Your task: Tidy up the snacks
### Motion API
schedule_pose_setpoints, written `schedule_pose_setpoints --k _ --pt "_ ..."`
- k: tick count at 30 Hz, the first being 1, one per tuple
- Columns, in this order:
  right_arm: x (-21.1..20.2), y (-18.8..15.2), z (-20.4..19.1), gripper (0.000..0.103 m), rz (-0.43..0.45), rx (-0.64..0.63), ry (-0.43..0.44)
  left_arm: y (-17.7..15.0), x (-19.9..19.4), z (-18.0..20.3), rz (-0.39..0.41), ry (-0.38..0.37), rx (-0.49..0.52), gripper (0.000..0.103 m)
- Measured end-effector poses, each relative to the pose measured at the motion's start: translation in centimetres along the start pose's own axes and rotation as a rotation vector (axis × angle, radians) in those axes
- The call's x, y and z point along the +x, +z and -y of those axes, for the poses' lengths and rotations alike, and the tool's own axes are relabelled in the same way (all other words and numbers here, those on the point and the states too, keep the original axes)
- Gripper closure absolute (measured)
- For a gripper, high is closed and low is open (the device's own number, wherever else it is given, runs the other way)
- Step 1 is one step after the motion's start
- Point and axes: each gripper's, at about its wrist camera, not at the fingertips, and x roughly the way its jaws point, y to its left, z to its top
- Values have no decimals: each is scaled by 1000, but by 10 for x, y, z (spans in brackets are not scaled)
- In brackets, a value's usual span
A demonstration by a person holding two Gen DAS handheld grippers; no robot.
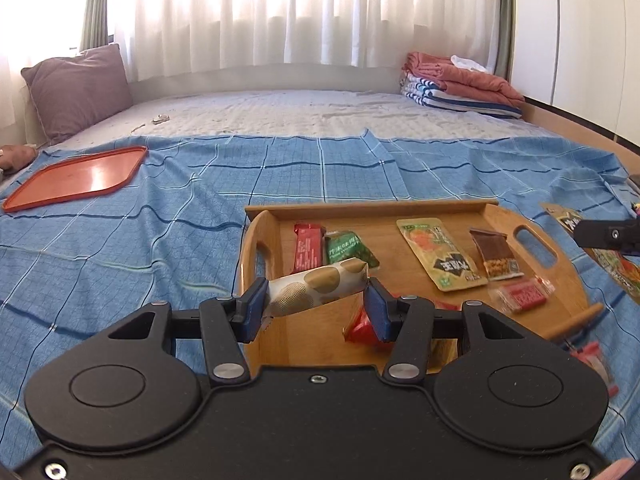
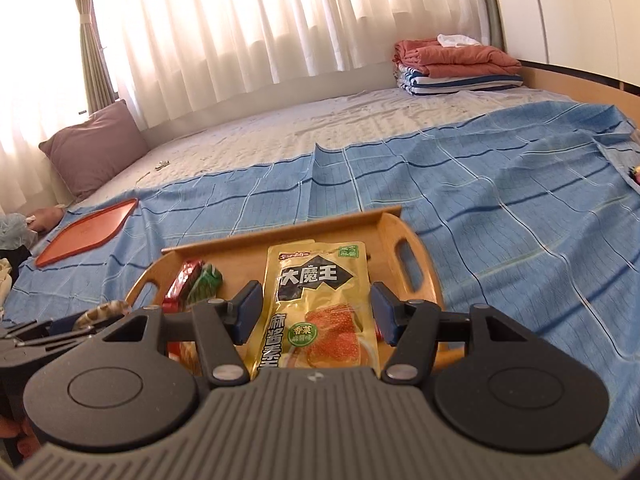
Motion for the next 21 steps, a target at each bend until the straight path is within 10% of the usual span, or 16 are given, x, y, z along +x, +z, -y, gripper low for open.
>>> schedule_pose_setpoints --k 21 --pt "158 35 -21 41 -168 -17 -1 12 112 -2 -137 -37 3 54"
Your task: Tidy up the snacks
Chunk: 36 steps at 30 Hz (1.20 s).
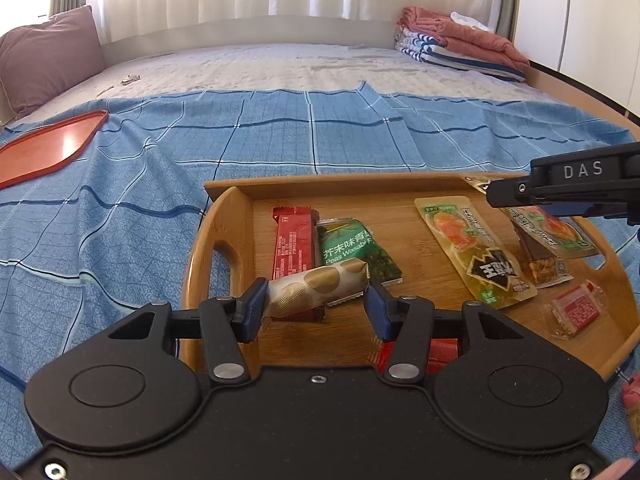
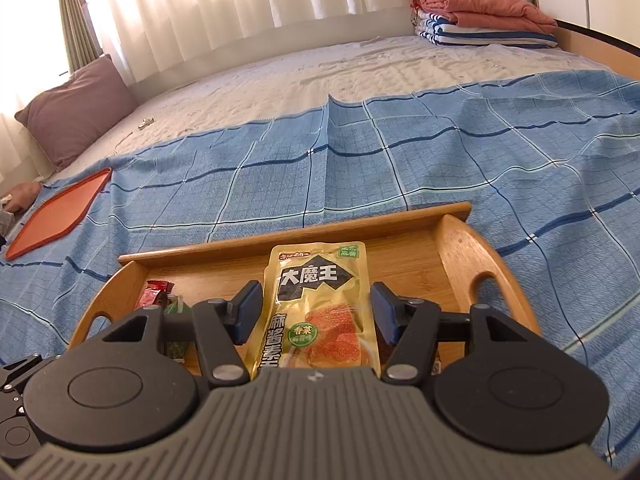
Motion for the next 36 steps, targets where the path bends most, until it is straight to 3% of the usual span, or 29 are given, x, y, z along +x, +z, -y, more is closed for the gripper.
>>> schedule_pose_setpoints --k 13,28,31,33,36 --pt "34 0 0 40 -38 -12 -26 11 23 -1 22 17 17 53" --pt "38 -2 3 34 -32 -4 -17 12 30 2 6 47 20 51" --pt "34 -2 5 27 -24 9 -8 12 27 2 -4 33 12 43" --pt "31 -1 6 25 -23 12 -6 13 22 3 0 24 9 23" --pt "21 1 6 21 -10 6 -6 16 11 4 27 27 4 11"
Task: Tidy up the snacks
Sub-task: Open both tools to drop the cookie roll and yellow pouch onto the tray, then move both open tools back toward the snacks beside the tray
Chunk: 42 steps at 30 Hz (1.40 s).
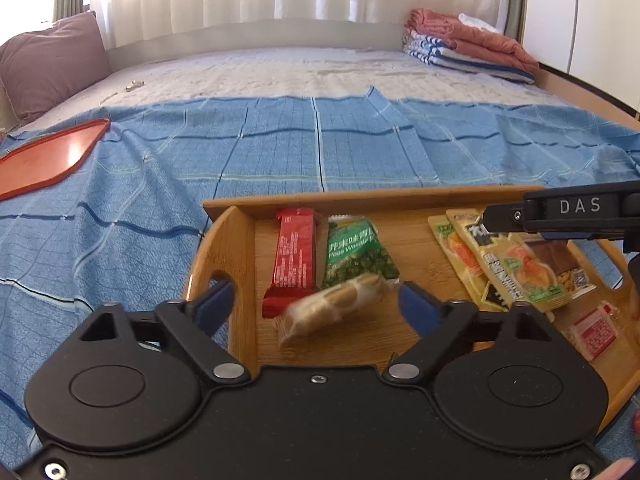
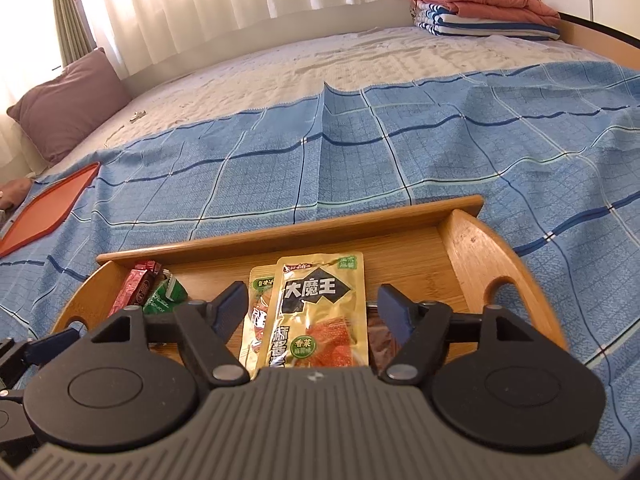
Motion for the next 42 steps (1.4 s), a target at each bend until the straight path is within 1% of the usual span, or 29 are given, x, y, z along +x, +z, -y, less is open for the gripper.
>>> schedule_pose_setpoints --k 4,11,19,24,26,29,32,35,39,42 --pt "-19 3 3 16 29 7 8 3 -19 3 16 -9 13 8" --pt "-66 2 7 13 86 -18 15 -1 -62 9 55 -19 41 5" --pt "-120 -18 10 8 127 -100 8 -31 -120 8 83 -59 27 3" --pt "-148 -41 15 6 146 -134 4 -52 -149 9 88 -74 24 2" --pt "-157 -51 17 5 156 -142 -1 -59 -159 9 92 -74 37 2" --pt "-169 -67 20 3 158 -155 -5 -70 -169 11 94 -63 62 2" --pt "-178 -83 22 2 165 -180 -26 -82 -176 12 87 -64 78 1" --pt "-185 -97 26 1 167 -181 -31 -95 -176 14 69 -69 103 1" --pt "-187 -116 31 0 156 -177 -39 -114 -173 18 41 -52 138 1" --pt "-186 -129 34 0 149 -192 -61 -124 -171 19 38 -52 151 1"
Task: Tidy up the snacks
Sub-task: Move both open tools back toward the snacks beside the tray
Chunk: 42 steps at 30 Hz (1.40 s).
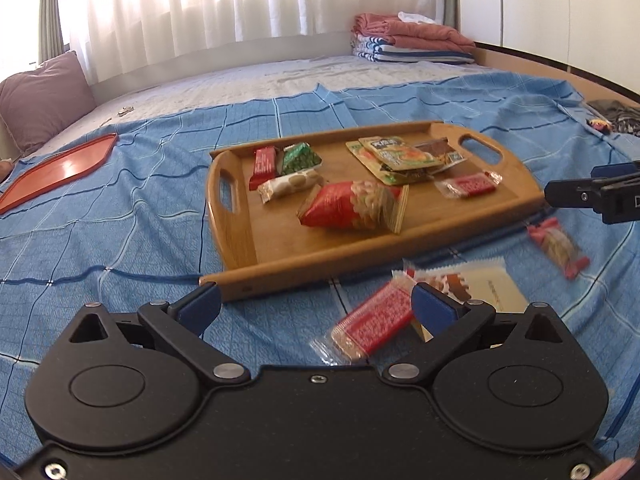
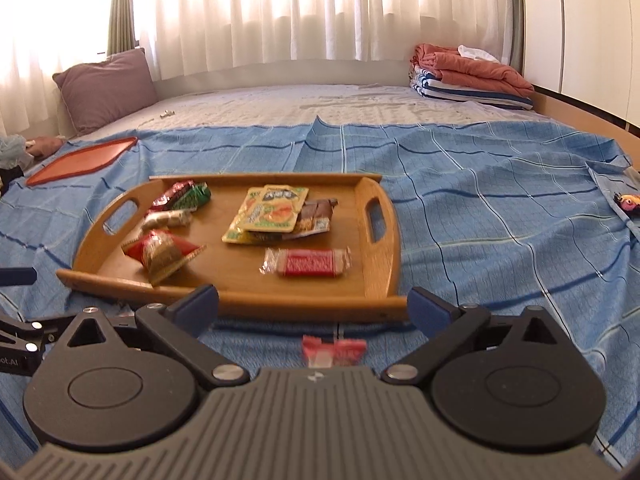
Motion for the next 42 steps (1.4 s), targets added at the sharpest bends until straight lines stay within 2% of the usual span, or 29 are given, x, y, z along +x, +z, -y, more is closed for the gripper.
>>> schedule_pose_setpoints --k 8,16,20,25,31,35,42 --pt "5 -37 1 0 -22 14 -19 -12 9 1 -9 -42 1 1" --pt "22 -55 2 0 -66 33 -30 -10 13 -4 -15 -58 -37 1" --pt "24 -59 5 0 -75 49 -26 -9 4 -11 16 -59 -34 1" --pt "27 -64 -3 0 -74 2 -52 -13 8 -14 -32 -87 -4 3" --pt "27 -65 -1 0 -68 15 -41 -13 21 -9 -55 -113 3 12" --pt "27 -66 -2 0 -61 10 -45 -11 32 -7 -72 -141 -23 29" --pt "27 -66 -1 0 -59 10 -45 -8 39 -5 -76 -170 -47 46"
